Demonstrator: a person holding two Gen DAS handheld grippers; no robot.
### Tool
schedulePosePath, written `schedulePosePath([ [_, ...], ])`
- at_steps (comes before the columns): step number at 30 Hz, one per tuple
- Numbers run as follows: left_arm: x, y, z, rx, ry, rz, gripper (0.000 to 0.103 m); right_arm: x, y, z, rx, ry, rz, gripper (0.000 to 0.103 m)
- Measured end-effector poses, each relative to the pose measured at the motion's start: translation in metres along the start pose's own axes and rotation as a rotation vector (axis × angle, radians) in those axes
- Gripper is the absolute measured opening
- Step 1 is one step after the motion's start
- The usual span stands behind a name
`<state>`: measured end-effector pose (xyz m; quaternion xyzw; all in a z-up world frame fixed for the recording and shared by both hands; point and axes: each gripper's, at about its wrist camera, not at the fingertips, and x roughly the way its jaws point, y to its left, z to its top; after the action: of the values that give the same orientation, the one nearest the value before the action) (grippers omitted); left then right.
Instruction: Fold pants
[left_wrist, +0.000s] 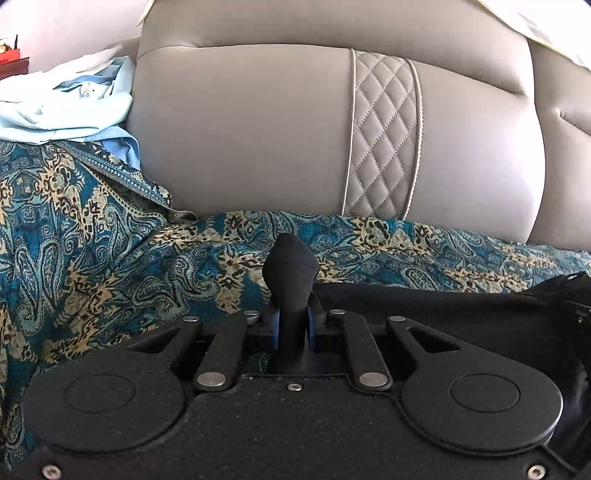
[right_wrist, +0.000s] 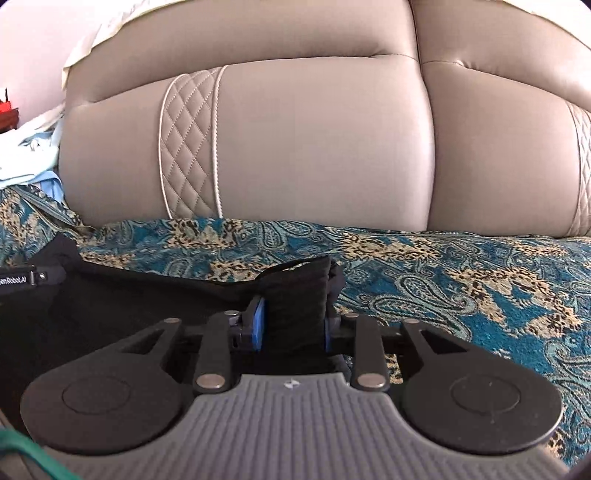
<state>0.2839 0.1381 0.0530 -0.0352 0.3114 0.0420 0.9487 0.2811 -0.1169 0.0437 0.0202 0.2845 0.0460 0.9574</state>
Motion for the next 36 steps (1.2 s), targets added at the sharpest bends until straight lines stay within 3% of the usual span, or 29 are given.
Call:
schedulePosePath([
  [13, 0.016, 0.004, -0.006, 0.009, 0.024, 0.020, 0.025, 0.006, -0.001, -0.014, 0.002, -0.040, -0.050, 0.052],
  [21, 0.019, 0.014, -0.008, -0.038, 0.032, -0.004, 0.033, 0.005, -0.002, -0.015, 0.011, -0.041, -0.066, 0.064],
  [26, 0.022, 0.011, -0.008, -0.021, 0.057, 0.015, 0.056, 0.006, -0.003, -0.015, 0.019, -0.040, -0.090, 0.077],
  [28, 0.022, 0.009, -0.007, -0.020, 0.064, 0.030, 0.074, 0.006, -0.002, -0.015, 0.022, -0.040, -0.117, 0.086],
  [29, 0.022, 0.009, -0.007, -0.022, 0.072, 0.029, 0.079, 0.006, -0.002, -0.015, 0.024, -0.040, -0.133, 0.088],
  [36, 0.010, 0.000, -0.010, -0.008, 0.079, 0.011, 0.087, 0.006, -0.004, -0.014, 0.047, -0.036, -0.172, 0.100],
])
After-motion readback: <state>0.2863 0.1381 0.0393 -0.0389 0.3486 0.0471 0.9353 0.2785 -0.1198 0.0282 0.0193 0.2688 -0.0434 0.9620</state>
